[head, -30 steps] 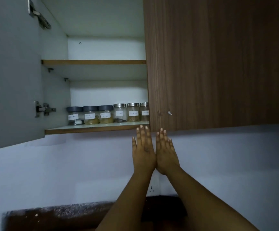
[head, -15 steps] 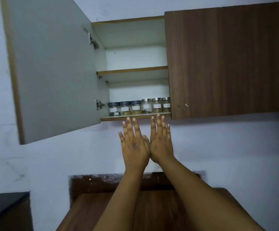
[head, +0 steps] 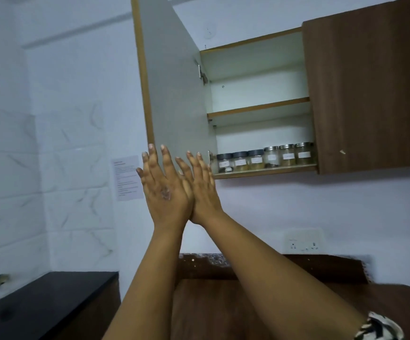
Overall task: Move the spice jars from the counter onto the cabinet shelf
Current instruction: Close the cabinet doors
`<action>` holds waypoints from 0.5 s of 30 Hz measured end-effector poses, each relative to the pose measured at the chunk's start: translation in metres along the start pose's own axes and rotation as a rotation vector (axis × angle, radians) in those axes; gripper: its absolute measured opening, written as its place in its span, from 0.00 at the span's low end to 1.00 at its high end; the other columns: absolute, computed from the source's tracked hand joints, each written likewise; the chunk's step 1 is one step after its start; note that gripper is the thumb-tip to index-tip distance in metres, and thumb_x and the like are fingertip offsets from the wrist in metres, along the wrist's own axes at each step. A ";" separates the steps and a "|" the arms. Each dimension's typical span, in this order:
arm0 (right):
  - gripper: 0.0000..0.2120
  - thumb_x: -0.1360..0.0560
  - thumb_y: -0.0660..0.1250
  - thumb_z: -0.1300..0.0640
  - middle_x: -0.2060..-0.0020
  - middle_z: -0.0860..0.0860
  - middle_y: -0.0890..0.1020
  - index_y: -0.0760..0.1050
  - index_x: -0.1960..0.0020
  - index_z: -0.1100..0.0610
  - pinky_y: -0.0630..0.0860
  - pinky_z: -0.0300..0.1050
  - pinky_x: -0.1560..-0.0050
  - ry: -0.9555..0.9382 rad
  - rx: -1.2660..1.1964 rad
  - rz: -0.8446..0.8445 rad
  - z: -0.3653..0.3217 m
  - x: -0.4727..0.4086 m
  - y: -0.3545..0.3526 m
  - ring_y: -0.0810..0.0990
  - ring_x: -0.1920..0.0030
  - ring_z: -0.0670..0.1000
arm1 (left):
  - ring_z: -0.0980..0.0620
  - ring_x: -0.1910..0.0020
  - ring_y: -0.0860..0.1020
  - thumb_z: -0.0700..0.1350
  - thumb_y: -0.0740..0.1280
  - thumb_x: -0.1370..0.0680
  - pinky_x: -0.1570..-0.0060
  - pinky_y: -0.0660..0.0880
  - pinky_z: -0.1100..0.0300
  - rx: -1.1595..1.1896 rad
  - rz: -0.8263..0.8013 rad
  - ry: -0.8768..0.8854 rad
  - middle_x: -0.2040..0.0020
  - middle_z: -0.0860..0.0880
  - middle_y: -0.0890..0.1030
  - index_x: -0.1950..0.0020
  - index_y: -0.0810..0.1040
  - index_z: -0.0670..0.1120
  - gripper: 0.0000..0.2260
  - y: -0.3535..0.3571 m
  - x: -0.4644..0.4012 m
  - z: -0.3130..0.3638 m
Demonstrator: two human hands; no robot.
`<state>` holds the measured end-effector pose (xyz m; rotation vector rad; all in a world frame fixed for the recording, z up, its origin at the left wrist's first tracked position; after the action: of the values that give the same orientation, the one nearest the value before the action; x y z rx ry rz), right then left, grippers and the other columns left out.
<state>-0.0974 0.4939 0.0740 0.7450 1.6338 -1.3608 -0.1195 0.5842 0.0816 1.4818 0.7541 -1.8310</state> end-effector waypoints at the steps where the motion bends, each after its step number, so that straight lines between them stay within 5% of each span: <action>1: 0.39 0.22 0.64 0.47 0.21 0.48 0.41 0.43 0.21 0.47 0.40 0.51 0.23 0.021 -0.073 -0.024 -0.012 -0.005 0.011 0.35 0.22 0.50 | 0.43 0.21 0.51 0.45 0.55 0.19 0.23 0.50 0.46 0.020 0.003 -0.027 0.21 0.41 0.54 0.21 0.54 0.42 0.27 -0.003 -0.006 -0.017; 5: 0.39 0.22 0.63 0.48 0.21 0.49 0.43 0.42 0.21 0.51 0.46 0.51 0.23 0.081 -0.203 -0.036 -0.050 -0.013 0.047 0.40 0.22 0.50 | 0.41 0.25 0.62 0.51 0.54 0.17 0.26 0.61 0.46 0.230 -0.169 -0.319 0.25 0.40 0.65 0.22 0.58 0.42 0.25 0.007 -0.013 -0.081; 8: 0.41 0.22 0.62 0.50 0.21 0.50 0.43 0.38 0.21 0.51 0.49 0.50 0.23 0.044 -0.054 0.017 -0.054 -0.014 0.050 0.43 0.22 0.51 | 0.41 0.51 0.80 0.52 0.53 0.16 0.53 0.74 0.53 0.385 -0.213 -0.284 0.55 0.42 0.83 0.47 0.79 0.42 0.19 0.021 -0.009 -0.094; 10: 0.38 0.21 0.60 0.51 0.21 0.52 0.44 0.39 0.21 0.51 0.51 0.51 0.24 0.004 -0.019 0.038 -0.051 -0.012 0.041 0.45 0.22 0.52 | 0.46 0.67 0.77 0.53 0.53 0.18 0.66 0.68 0.56 0.492 -0.165 -0.229 0.69 0.47 0.79 0.61 0.77 0.42 0.21 0.022 -0.010 -0.089; 15: 0.30 0.20 0.58 0.54 0.23 0.54 0.59 0.52 0.21 0.55 0.63 0.56 0.29 -0.005 -0.029 0.239 -0.005 0.006 -0.009 0.60 0.25 0.53 | 0.52 0.69 0.75 0.53 0.55 0.20 0.68 0.68 0.57 0.695 -0.261 -0.082 0.71 0.50 0.77 0.63 0.75 0.45 0.18 0.042 -0.013 -0.042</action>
<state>-0.1089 0.4961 0.0730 0.8883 1.5032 -1.1657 -0.0599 0.5925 0.0847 1.7627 0.2752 -2.4989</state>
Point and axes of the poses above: each hand's wrist, its own x-axis away from the middle knuckle, its own y-axis out of the palm, z = x × y, the point moved 7 cm from there along -x, towards the middle knuckle
